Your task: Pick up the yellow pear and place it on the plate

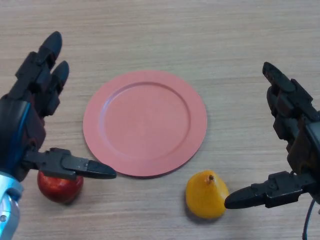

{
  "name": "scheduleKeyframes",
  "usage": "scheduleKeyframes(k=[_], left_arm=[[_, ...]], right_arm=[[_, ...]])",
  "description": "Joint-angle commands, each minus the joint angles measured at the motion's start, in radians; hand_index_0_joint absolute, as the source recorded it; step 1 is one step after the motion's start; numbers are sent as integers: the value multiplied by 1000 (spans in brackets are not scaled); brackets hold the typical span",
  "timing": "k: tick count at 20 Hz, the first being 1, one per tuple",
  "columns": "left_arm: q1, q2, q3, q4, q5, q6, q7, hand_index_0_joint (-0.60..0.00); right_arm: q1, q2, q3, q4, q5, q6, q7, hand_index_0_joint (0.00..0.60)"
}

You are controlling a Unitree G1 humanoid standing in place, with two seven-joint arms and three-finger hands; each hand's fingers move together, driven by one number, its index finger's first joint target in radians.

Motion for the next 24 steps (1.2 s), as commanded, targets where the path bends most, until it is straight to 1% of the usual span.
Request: scheduleKeyframes(k=[1,5,7,9,12,15,17,19,22,24], left_arm=[[-29,24,36,-51,16,-143,34,0],[-32,24,31,-47,25,-129,25,0],[-33,22,26,-43,21,-138,38,0],[-23,17,19,-34,30,-160,37,0],[-18,13,21,-25,22,-179,44,0],[-15,13,14,-26,31,-187,49,0],[-15,12,20,-38,13,-164,53,0],[-11,15,33,-45,-5,-151,41,0],[-8,14,35,-48,-7,-144,39,0],[-7,12,31,-48,-7,-148,45,0]], right_arm=[[-17,-17,-44,-59,32,-118,-5,0],[-16,-18,-56,-50,36,-121,2,0],[-14,-18,-60,-41,36,-137,9,0],[13,-14,-50,-22,22,-180,13,0],[70,-3,-8,12,-16,-276,-12,0],[111,-4,76,108,-107,-429,-64,0],[106,-7,117,176,-142,-496,-101,0],[84,-8,141,265,-169,-570,-120,0],[47,4,165,394,-201,-653,-150,0],[5,7,174,508,-259,-709,-177,0]])
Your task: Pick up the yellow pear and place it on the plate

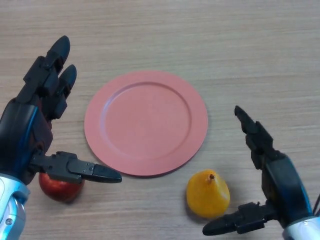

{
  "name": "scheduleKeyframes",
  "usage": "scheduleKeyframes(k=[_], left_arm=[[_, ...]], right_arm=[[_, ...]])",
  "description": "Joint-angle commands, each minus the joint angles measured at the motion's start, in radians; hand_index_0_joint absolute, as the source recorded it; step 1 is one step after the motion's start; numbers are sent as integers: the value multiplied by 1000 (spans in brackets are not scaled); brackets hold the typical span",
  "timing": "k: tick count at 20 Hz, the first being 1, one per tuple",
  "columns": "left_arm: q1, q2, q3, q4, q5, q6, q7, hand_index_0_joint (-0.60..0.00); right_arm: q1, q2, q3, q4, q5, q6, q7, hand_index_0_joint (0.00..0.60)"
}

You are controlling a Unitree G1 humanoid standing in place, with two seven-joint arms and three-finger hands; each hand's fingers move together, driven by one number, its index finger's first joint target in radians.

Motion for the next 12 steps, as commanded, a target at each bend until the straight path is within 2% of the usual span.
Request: scheduleKeyframes(k=[1,9,10,11,12], left_arm=[[-25,21,46,-63,-4,-115,44,0],[-23,19,49,-53,-8,-133,55,0],[-23,19,50,-54,-9,-132,54,0],[-23,21,53,-57,-11,-125,52,0],[-23,22,57,-59,-13,-120,51,0]], right_arm=[[-73,5,-2,55,-85,-208,-60,0],[-127,5,102,249,-93,-229,-138,0],[-127,5,102,248,-92,-225,-138,99],[-124,5,103,243,-94,-207,-142,249],[-121,5,102,237,-100,-188,-147,349]])
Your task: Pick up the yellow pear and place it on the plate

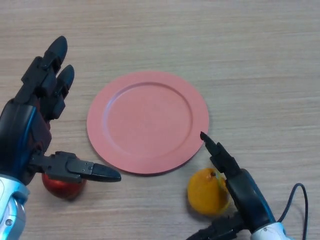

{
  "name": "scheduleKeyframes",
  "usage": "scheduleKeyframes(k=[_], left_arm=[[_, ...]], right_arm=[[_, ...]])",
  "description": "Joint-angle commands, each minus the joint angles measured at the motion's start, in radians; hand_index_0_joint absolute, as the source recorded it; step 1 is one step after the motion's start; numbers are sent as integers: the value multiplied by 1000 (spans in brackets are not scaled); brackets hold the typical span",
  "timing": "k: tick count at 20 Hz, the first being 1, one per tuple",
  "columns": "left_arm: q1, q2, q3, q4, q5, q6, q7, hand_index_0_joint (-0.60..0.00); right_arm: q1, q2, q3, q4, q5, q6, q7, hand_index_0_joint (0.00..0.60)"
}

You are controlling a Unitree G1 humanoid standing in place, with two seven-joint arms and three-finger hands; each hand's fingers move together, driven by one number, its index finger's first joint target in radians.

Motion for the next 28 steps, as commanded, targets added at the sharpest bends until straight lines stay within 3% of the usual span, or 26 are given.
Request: scheduleKeyframes(k=[1,2,3,12,18,22,28], left_arm=[[-26,24,65,-62,-20,-111,36,0],[-24,22,70,-60,-27,-120,42,0],[-23,18,69,-50,-31,-145,57,0],[-5,12,69,-47,-71,-183,70,0],[-8,15,79,-44,-81,-173,71,0],[-13,19,90,-39,-99,-169,71,0],[-3,22,104,-55,-89,-154,52,0]], right_arm=[[-22,1,-31,-69,0,-56,-71,501],[-21,1,-40,-74,-6,-46,-93,582],[-19,1,-49,-79,-5,-46,-98,600],[-8,1,-55,-129,35,14,-70,600],[-46,1,-78,-342,76,223,-42,600],[-165,1,-82,-408,114,355,-51,600],[-441,1,-6,-188,64,287,-116,600]])
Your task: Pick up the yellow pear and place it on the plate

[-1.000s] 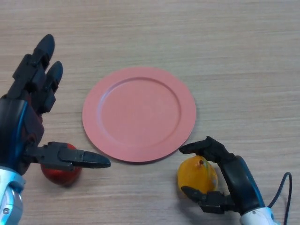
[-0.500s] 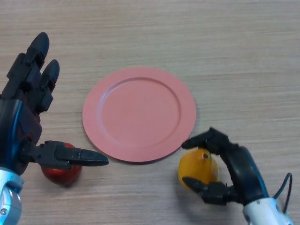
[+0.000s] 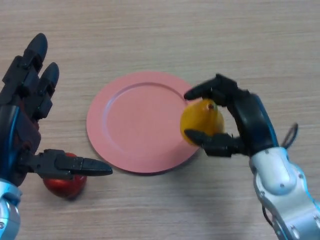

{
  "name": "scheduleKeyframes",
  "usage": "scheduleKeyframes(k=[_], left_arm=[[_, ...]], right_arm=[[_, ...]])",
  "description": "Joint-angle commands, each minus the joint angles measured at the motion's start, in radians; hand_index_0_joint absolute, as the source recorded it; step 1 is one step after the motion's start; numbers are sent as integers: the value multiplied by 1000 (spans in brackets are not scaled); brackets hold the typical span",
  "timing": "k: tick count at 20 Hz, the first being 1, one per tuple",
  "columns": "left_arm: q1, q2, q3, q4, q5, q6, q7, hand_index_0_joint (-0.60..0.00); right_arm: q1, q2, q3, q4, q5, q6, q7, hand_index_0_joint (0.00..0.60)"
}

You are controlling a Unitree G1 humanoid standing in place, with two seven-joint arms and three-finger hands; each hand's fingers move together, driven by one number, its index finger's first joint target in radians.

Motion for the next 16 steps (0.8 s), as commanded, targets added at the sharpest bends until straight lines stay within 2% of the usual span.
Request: scheduleKeyframes(k=[1,5,8,12,15,16], left_arm=[[-16,31,61,-59,-36,-131,-2,0],[-8,31,71,-71,-17,-126,-16,0],[-8,25,79,-59,-23,-155,-13,0],[-3,24,84,-56,-26,-176,-2,0],[2,25,90,-55,-33,-185,-8,0],[6,24,95,-55,-41,-184,-10,0]], right_arm=[[-136,1,23,53,1,-169,-75,600],[-297,1,177,282,118,-245,-201,600],[-417,1,298,484,234,-396,-311,600],[-521,1,442,686,374,-482,-387,600],[-556,1,517,765,391,-486,-397,600],[-559,1,529,765,412,-430,-390,600]])
